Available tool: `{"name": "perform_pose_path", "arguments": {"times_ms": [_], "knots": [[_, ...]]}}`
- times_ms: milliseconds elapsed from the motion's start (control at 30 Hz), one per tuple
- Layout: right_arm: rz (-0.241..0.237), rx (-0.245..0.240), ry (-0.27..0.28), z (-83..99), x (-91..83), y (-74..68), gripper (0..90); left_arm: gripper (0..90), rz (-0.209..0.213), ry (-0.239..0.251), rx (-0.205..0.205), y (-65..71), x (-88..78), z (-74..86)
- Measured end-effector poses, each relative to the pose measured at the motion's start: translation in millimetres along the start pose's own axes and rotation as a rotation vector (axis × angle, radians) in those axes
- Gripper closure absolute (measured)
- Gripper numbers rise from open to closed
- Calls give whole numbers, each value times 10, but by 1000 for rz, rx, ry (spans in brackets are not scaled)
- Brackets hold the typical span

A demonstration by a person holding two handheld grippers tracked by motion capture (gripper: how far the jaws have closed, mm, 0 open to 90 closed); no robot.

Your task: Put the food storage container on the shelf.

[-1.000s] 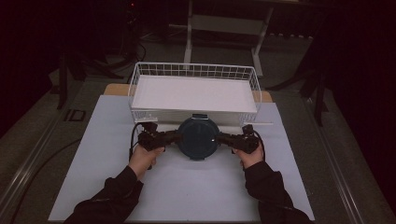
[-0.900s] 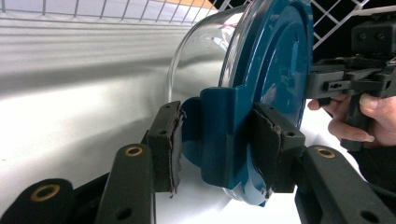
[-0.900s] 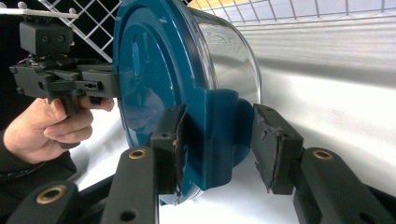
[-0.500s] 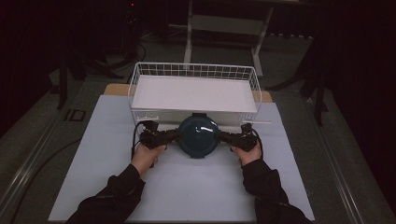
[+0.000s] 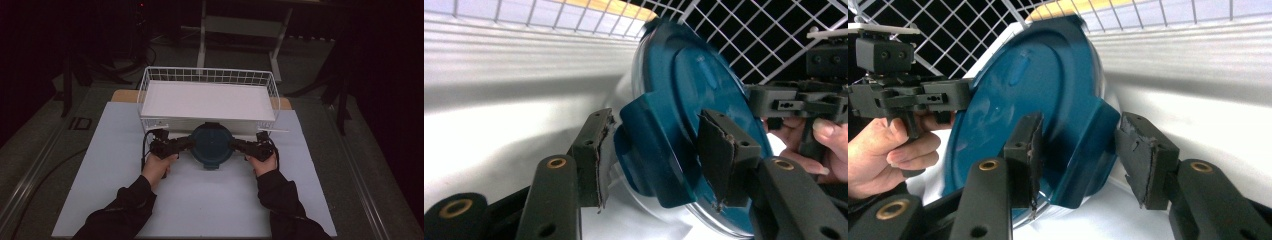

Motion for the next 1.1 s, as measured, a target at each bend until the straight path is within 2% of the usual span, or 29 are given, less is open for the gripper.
{"name": "perform_pose_path", "arguments": {"times_ms": [33,200,267,300,333,600,633,667,700,767,800,833,900,933,1000,1100], "knots": [[24,-16,19,-27,15,18,473,494,-18,15,15,0,10,-25],[64,-14,20,-62,30,38,434,450,-34,33,9,-32,36,-50],[96,-41,37,-96,44,62,425,412,-45,31,28,-49,46,-55],[96,-41,37,-96,44,62,425,394,-45,31,28,-49,46,-55],[111,-48,48,-113,51,74,424,392,-61,33,37,-50,50,-60],[116,-40,60,-96,40,45,438,378,-79,24,27,-31,48,-68],[127,-56,74,-96,26,37,429,290,-57,26,57,-4,39,-72],[127,-56,74,-96,26,37,429,290,-47,28,69,17,34,-76],[137,-86,71,-99,10,18,427,261,-50,31,71,35,28,-79],[139,-88,68,-96,-3,0,422,240,-43,42,64,82,6,-94],[133,-75,66,-91,-22,-25,418,212,-25,58,105,107,-7,-118],[136,-74,65,-86,-50,-47,418,147,-31,64,93,125,-22,-120],[138,-103,68,-84,-74,-72,414,142,-43,62,85,151,-53,-116],[145,-105,67,-74,-94,-84,415,119,-26,52,95,182,-61,-106],[143,-108,63,-55,-134,-114,413,7,-2,29,128,220,-82,-82],[149,-113,59,-27,-199,-158,416,3,5,9,160,284,-134,-46]]}}
Point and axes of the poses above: each handheld gripper's, and its own axes: x roughly forward along the jaws, z roughly out of its underside, y roughly to its right, the point moved 8 cm from there along x, roughly forward along the jaws
